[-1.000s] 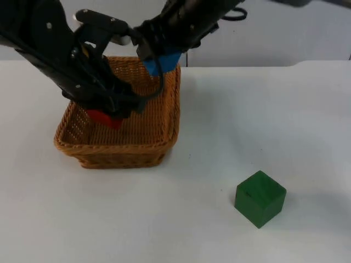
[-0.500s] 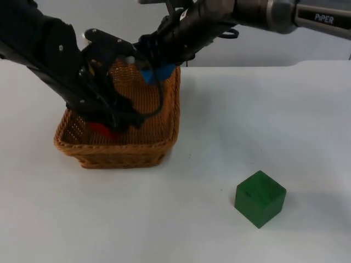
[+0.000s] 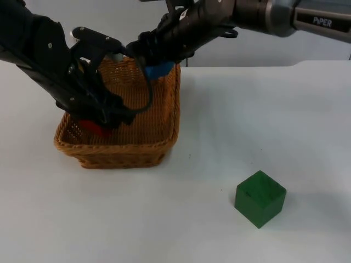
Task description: Pick up one cube with each hand and place exactly two cubes into the same basket, leaving the remaining cube outside.
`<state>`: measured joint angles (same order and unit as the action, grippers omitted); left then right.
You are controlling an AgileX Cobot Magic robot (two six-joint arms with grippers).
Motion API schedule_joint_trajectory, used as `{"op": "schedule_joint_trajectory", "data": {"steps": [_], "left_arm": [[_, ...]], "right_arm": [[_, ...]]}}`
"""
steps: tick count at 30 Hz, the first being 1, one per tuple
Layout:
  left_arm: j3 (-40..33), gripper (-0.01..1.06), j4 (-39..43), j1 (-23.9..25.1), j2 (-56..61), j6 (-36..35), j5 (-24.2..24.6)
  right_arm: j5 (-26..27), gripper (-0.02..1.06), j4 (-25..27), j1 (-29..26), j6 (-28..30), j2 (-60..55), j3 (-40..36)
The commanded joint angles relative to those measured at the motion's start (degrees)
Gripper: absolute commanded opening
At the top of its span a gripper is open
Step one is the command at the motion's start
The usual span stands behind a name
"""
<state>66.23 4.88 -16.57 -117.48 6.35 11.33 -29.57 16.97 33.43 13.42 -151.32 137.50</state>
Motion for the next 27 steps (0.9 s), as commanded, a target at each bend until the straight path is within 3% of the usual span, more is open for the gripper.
{"op": "schedule_joint_trajectory", "data": {"steps": [1,14,17,21,22,24,27], "left_arm": [[0.24,0.00,0.08,0.03,0.29,-0.20,-0.67],[0.24,0.00,0.08,0.03,0.24,-0.20,-0.64],[0.24,0.04,-0.31,0.03,0.24,-0.20,-0.64],[0.24,0.42,-0.30,0.03,0.24,-0.20,-0.64],[0.24,0.42,-0.30,0.03,0.24,-0.20,-0.64],[0.24,0.64,-0.34,0.03,0.24,-0.20,-0.64],[0.24,0.82,-0.34,0.03,0.35,-0.66,-0.55]], "right_arm": [[0.57,0.00,-0.07,0.49,1.09,-0.43,0.67],[-0.62,0.00,0.08,0.49,1.36,-2.02,0.67],[-0.89,0.01,0.17,0.49,1.36,-2.27,0.67],[-1.10,0.21,0.17,0.49,1.36,-2.27,0.67],[-1.10,0.21,0.17,0.49,1.36,-2.27,0.67],[-1.10,0.37,0.17,0.49,1.36,-2.27,0.67],[-1.01,0.59,0.17,0.49,1.36,-2.27,0.67]]}}
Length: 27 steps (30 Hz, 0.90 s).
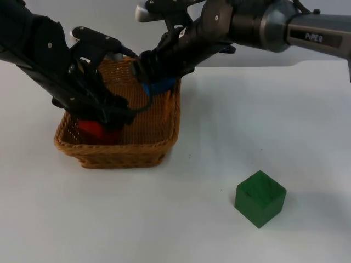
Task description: Pick up one cube with each hand and place exactly two cubes into the same basket, leaving the remaining cube outside.
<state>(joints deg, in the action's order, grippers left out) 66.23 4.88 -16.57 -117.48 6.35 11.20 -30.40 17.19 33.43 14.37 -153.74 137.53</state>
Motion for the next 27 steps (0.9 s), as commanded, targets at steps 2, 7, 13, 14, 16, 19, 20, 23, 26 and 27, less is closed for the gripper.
{"op": "schedule_joint_trajectory", "data": {"steps": [2,7,13,14,16,19,20,23,26,27], "left_arm": [[0.24,0.84,-0.34,0.03,0.35,-0.66,-0.42],[0.35,0.85,-0.34,0.03,0.84,-0.66,0.10],[0.35,0.85,-0.34,0.03,4.29,-0.66,0.63],[0.35,0.85,-0.34,0.03,5.33,-0.66,0.63],[0.35,0.85,-0.34,0.03,6.31,-0.66,0.97],[0.35,0.85,-0.34,0.03,9.95,-0.66,2.53],[0.35,0.85,-0.34,0.03,11.46,-0.66,3.20],[0.35,0.85,-0.34,0.03,14.65,-0.66,4.08],[0.35,0.85,-0.87,0.03,17.79,-0.66,5.35],[0.35,0.85,-1.42,0.03,20.41,-0.66,6.11]], "right_arm": [[-0.01,0.66,-0.22,0.49,0.41,0.15,0.64],[0.25,0.75,-0.32,0.38,0.41,1.72,0.64],[-0.51,0.75,-2.57,0.28,0.41,6.13,0.64],[-0.72,0.75,-4.08,0.28,0.41,7.32,0.64],[-1.29,0.75,-5.22,0.28,0.41,8.38,0.64],[-4.19,0.75,-6.39,0.28,0.41,12.57,0.64],[-5.31,0.75,-6.56,0.28,0.41,13.79,0.64],[-7.54,0.75,-6.56,0.28,0.41,16.63,0.64],[-9.96,0.75,-6.56,0.28,0.41,19.13,0.64],[-11.24,0.75,-6.56,0.28,0.41,20.47,0.64]]}}
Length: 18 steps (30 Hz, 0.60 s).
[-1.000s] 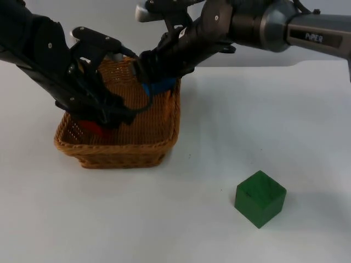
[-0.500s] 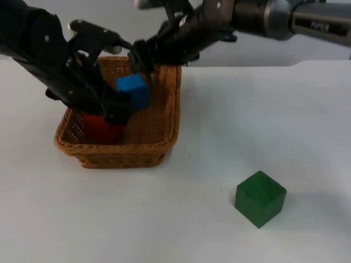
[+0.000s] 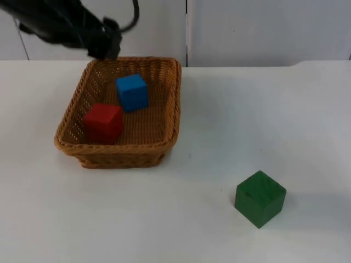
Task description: Pick up one cube with each hand and place exactly two cubes into the same basket, leaving the remaining cube outside.
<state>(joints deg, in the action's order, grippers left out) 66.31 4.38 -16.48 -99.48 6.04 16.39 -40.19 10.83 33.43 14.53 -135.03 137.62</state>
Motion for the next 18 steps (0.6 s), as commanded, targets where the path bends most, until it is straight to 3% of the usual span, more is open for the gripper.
{"op": "schedule_joint_trajectory", "data": {"steps": [1,18], "left_arm": [[0.26,0.85,-0.92,-0.06,3.87,-0.34,1.26],[0.26,0.85,-3.07,-0.06,15.82,-0.48,4.82]], "right_arm": [[-2.97,0.75,-0.21,0.28,0.25,3.48,0.54],[-14.41,0.75,0.46,0.28,-0.34,11.11,0.54]]}}
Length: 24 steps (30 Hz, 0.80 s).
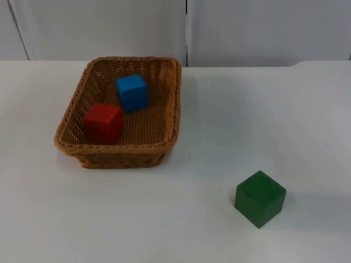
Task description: Pick up one cube with each hand and place exactly two cubes into the same basket, leaving the remaining cube outside.
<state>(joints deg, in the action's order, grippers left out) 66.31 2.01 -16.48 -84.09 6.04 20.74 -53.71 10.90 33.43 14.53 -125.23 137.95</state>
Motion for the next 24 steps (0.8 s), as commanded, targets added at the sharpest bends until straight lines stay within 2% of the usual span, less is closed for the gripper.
{"op": "schedule_joint_trajectory", "data": {"steps": [1,10,14,18,24], "left_arm": [[0.26,0.85,-1.08,-0.06,0.51,-0.48,1.07],[0.26,0.85,-3.47,-0.06,1.40,-0.48,3.51],[0.16,0.85,-3.47,-0.06,3.05,-0.48,5.78],[0.16,0.85,-3.47,-0.06,4.84,-0.48,7.63],[-0.10,0.85,-3.34,-0.06,8.55,-0.48,11.13]], "right_arm": [[-1.46,0.75,0.61,0.28,-0.34,1.75,0.21],[-6.29,0.75,1.73,0.40,-0.34,3.53,0.21],[-9.20,0.75,1.86,0.40,-0.34,3.53,0.21],[-10.17,0.75,4.22,0.40,-0.05,3.70,0.21],[-12.55,0.75,4.43,0.40,0.09,3.80,0.21]]}}
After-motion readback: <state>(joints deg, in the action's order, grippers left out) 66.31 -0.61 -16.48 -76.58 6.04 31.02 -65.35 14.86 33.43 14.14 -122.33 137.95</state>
